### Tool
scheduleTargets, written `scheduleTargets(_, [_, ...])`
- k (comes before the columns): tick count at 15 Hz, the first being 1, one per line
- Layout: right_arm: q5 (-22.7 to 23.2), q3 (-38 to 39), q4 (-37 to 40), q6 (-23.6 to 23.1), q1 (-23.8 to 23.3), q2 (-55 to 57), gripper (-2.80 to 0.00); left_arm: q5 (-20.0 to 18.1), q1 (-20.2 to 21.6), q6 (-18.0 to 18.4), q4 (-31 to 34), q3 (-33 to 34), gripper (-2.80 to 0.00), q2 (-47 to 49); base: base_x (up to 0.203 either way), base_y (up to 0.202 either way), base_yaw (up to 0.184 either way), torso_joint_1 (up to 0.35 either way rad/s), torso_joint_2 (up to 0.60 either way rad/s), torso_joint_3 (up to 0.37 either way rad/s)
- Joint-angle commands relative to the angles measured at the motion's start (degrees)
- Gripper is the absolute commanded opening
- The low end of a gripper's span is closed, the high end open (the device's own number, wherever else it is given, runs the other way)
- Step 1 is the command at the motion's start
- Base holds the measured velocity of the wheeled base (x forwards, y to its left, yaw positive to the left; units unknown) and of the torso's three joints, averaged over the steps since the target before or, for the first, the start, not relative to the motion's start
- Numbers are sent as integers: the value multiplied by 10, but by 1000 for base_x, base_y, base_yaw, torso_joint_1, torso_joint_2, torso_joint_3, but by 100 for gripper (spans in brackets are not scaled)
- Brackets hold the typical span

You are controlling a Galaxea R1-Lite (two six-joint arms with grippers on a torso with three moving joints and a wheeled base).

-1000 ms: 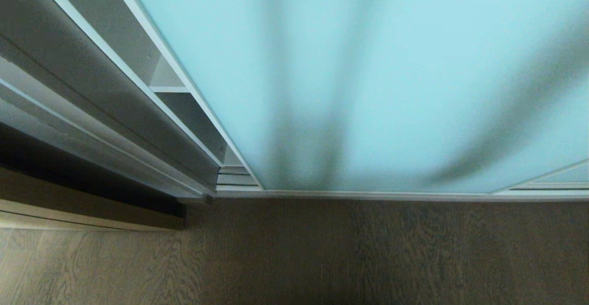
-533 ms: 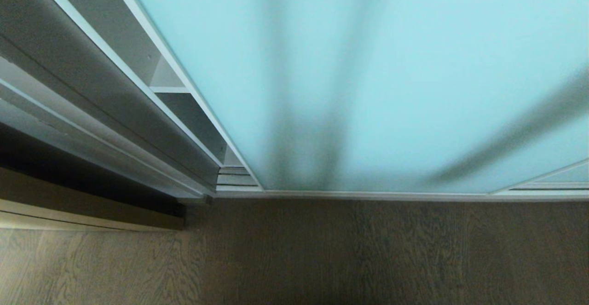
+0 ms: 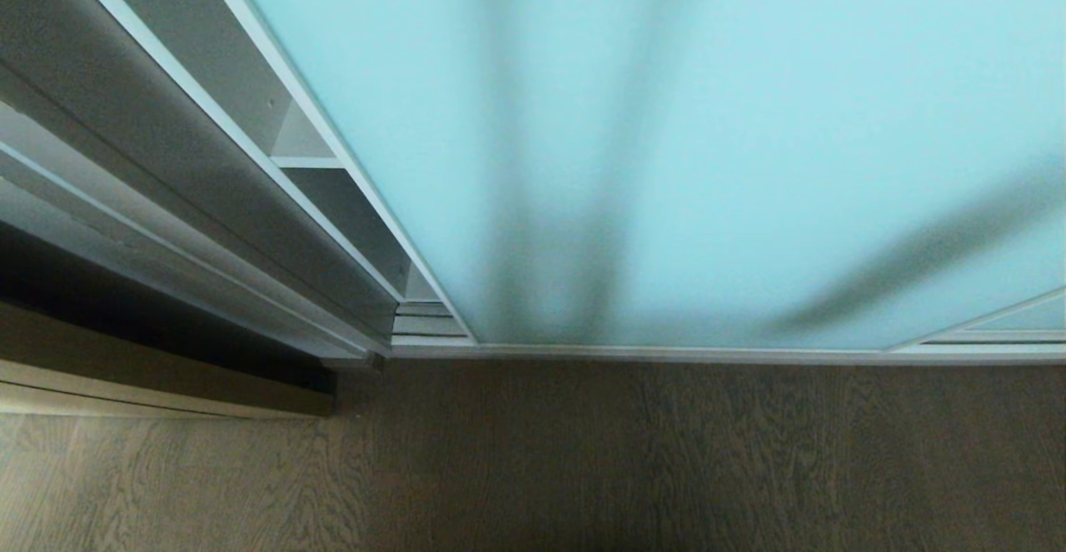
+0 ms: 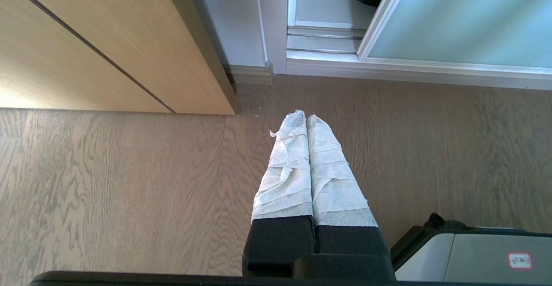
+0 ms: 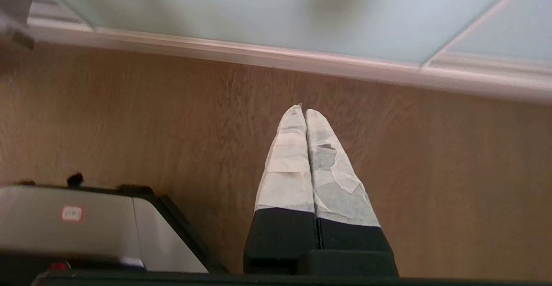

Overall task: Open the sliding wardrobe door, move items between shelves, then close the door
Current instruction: Open the door

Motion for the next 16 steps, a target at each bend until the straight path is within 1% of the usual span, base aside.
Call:
scheduleTargets(1, [-33, 53, -42, 12, 2, -17, -280, 0, 0, 0, 0, 0, -280, 1, 0, 0, 0, 0, 0, 0])
scheduleTargets(4, [-38, 55, -43, 13, 2, -17, -280, 0, 0, 0, -1, 1, -280, 1, 0, 0, 0, 0, 0, 0])
scheduleTargets(5, [-38, 55, -43, 21, 2, -16, -280, 1, 0, 0, -1, 0, -280, 1, 0, 0, 0, 0, 0, 0])
scheduleTargets(16, [-38, 55, -43, 21, 1, -16, -280, 0, 0, 0, 0, 1, -280, 1, 0, 0, 0, 0, 0, 0])
